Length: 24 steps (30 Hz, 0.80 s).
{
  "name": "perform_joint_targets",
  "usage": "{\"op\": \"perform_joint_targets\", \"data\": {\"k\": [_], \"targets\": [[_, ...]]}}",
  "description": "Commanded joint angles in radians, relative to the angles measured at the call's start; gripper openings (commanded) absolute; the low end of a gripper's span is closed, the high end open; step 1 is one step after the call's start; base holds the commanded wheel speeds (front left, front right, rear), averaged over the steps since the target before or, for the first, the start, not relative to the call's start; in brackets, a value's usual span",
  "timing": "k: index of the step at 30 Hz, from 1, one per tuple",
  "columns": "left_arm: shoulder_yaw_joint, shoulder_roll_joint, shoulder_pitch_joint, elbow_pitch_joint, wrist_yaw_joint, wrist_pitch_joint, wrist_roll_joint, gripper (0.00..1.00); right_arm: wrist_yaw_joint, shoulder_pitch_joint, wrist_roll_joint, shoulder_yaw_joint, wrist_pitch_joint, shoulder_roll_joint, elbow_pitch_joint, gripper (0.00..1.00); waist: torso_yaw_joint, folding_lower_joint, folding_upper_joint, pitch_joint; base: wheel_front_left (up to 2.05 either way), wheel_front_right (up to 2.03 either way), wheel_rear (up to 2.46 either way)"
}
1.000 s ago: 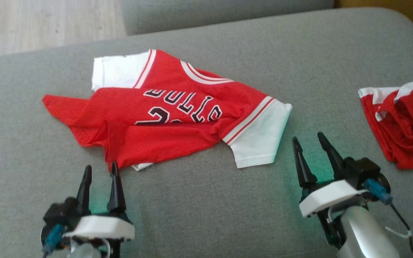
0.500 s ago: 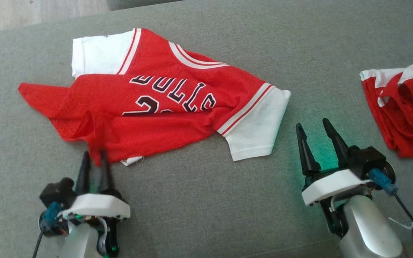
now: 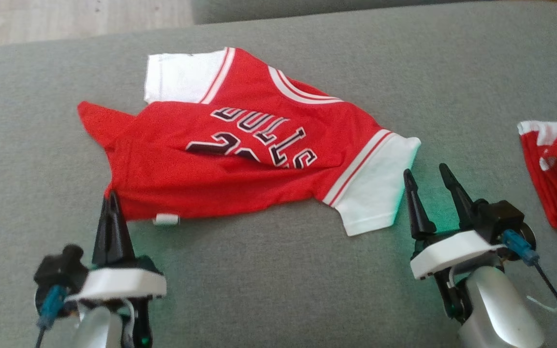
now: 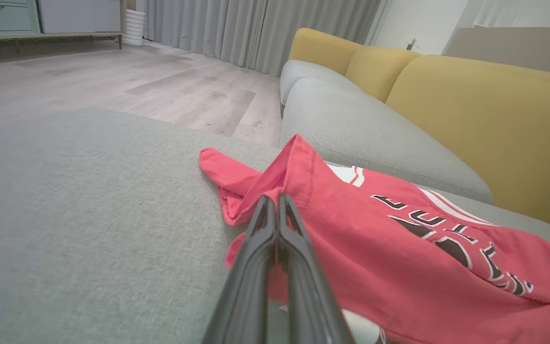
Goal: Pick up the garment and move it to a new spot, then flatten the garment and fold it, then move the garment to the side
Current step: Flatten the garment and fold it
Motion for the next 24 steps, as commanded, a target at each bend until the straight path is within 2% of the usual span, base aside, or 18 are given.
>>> {"op": "perform_joint_targets", "data": {"k": [1, 3, 4, 5, 6, 12, 19, 24], "targets": [[0.021, 0.01, 0.006, -0.034, 0.015, -0.005, 0.005, 0.0, -0.001, -0.01, 0.006, 0.025, -0.004, 0.005, -0.024, 1.0, 0.02, 0.0, 0.0, -0.017, 0.0, 0.0, 0.0], [0.021, 0.01, 0.035, -0.011, 0.036, -0.005, -0.014, 0.0, -0.001, -0.006, 0.005, 0.023, -0.004, 0.005, -0.018, 1.0, 0.033, 0.0, 0.0, -0.024, 0.0, 0.0, 0.0], [0.024, 0.01, 0.036, -0.002, 0.042, -0.005, -0.01, 0.13, -0.001, -0.006, 0.002, 0.024, -0.004, 0.005, -0.016, 1.0, 0.036, 0.0, 0.0, -0.025, 0.0, 0.0, 0.0], [0.029, 0.01, 0.035, 0.007, 0.048, -0.005, -0.004, 0.61, -0.001, -0.007, -0.001, 0.025, -0.004, 0.005, -0.013, 1.0, 0.038, 0.0, 0.0, -0.027, 0.0, 0.0, 0.0], [0.034, 0.01, 0.031, 0.017, 0.052, -0.005, 0.004, 1.0, -0.001, -0.008, -0.006, 0.025, -0.004, 0.005, -0.009, 1.0, 0.04, 0.0, 0.0, -0.028, 0.0, 0.0, 0.0], [0.053, 0.01, 0.004, 0.023, 0.062, -0.005, 0.04, 1.0, -0.001, -0.013, -0.033, 0.011, -0.004, 0.005, 0.026, 1.0, 0.037, 0.0, 0.0, -0.031, 0.0, 0.0, 0.0], [-0.019, 0.01, 0.019, 0.004, 0.064, -0.005, 0.029, 1.0, -0.001, -0.054, -0.058, -0.048, -0.004, 0.005, 0.075, 1.0, 0.056, 0.0, 0.0, -0.015, 0.0, 0.0, 0.0], [-0.051, 0.01, 0.017, -0.005, 0.064, -0.005, 0.029, 1.0, -0.001, -0.097, -0.061, -0.049, -0.004, 0.003, 0.117, 1.0, 0.084, 0.0, 0.0, 0.001, 0.0, 0.0, 0.0]]}}
